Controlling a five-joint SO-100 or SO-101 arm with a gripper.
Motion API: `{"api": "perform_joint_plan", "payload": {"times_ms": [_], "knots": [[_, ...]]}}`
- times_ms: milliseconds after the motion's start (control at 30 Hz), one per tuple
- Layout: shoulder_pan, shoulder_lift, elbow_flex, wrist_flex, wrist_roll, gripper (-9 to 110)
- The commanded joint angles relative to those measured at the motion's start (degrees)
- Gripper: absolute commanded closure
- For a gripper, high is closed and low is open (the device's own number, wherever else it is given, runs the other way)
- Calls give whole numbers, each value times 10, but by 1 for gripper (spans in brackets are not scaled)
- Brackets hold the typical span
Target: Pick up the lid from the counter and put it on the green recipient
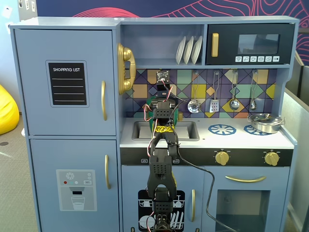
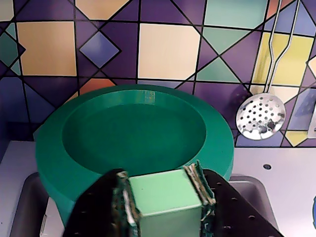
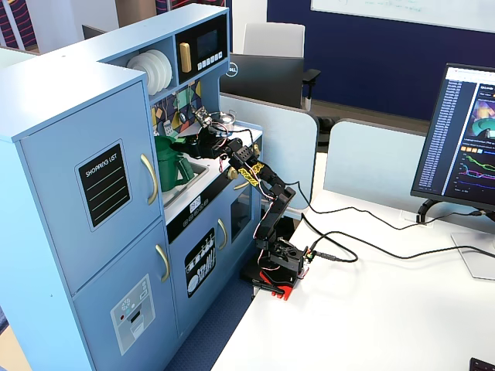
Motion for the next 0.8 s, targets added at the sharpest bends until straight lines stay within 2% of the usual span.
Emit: {"api": "perform_joint_plan", "payload": {"times_ms": [0, 100, 300, 567, 767], "knots": [[1, 28, -5, -15, 4, 81], [7, 20, -21, -39, 11, 72], [0, 78, -10, -21, 0, 73], [-2, 323, 187, 93, -18, 77], [11, 498, 381, 232, -17, 81]]}}
